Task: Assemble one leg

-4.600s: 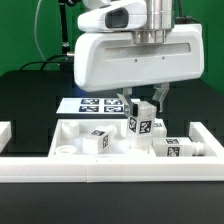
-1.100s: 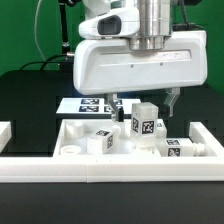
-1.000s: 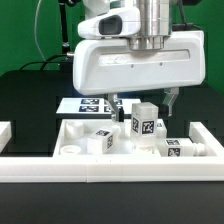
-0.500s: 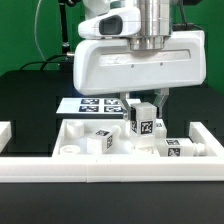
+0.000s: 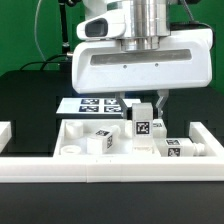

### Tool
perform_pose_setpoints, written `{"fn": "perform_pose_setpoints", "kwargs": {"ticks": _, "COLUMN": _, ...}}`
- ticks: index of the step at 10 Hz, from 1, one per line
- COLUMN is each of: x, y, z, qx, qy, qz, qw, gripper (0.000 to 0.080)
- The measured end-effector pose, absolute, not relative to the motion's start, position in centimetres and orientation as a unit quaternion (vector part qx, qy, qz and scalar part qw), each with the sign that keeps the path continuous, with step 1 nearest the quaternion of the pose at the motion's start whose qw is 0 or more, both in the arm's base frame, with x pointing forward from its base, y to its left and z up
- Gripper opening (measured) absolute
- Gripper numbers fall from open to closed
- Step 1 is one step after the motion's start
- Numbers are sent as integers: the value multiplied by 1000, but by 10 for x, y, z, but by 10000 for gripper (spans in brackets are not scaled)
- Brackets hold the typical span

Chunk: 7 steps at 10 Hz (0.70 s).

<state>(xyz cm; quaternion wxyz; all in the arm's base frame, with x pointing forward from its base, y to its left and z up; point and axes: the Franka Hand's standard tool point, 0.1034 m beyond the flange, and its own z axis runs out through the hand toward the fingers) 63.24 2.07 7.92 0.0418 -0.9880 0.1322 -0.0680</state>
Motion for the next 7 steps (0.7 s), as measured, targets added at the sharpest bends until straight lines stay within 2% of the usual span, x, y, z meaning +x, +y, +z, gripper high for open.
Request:
{"fn": "perform_pose_setpoints", "kwargs": {"ticks": 2, "x": 632, "y": 21, "z": 79, "qx": -957, "qy": 279, "qz": -63, "qw": 54, "gripper": 287}}
{"fn": "perform_pose_setpoints", "kwargs": {"ticks": 5, "x": 631, "y": 23, "z": 78, "qx": -903, "qy": 424, "qz": -44, "qw": 55, "gripper": 287}}
{"fn": "perform_pose_setpoints", "kwargs": {"ticks": 7, "x": 631, "y": 24, "z": 78, "qx": -881, "qy": 469, "qz": -40, "qw": 56, "gripper": 287}}
